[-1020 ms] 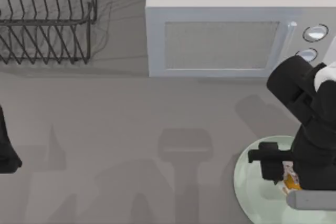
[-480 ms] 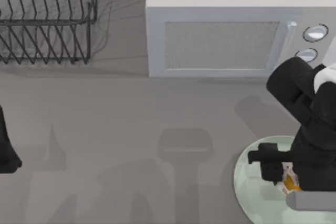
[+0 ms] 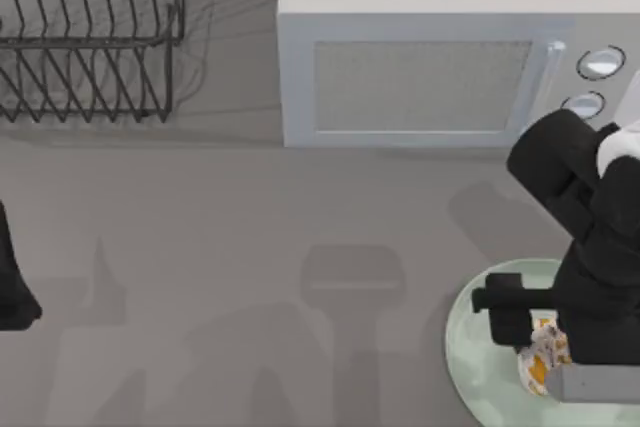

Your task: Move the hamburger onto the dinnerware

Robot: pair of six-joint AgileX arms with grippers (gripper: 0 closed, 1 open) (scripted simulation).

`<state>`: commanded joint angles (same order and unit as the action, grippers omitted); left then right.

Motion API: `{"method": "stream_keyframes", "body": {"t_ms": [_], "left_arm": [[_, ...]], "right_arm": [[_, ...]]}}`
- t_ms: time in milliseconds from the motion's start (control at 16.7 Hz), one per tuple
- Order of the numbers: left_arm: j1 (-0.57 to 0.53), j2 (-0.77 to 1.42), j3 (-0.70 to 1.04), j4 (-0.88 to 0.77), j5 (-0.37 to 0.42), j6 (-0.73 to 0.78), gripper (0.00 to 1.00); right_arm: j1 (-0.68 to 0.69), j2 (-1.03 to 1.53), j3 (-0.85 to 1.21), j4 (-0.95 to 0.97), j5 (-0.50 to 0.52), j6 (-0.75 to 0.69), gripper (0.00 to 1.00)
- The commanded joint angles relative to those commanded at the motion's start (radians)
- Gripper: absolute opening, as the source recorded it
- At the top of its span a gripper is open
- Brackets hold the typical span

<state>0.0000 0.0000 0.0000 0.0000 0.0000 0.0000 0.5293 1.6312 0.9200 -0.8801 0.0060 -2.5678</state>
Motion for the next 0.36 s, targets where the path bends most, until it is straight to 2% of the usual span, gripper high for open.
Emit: {"method": "stream_keyframes", "body": {"t_ms": [360], "left_arm": [[0.0,0.0,0.0,0.0,0.0,0.0,1.0]], "right_arm": [[0.0,0.0,0.0,0.0,0.0,0.0,1.0]]}}
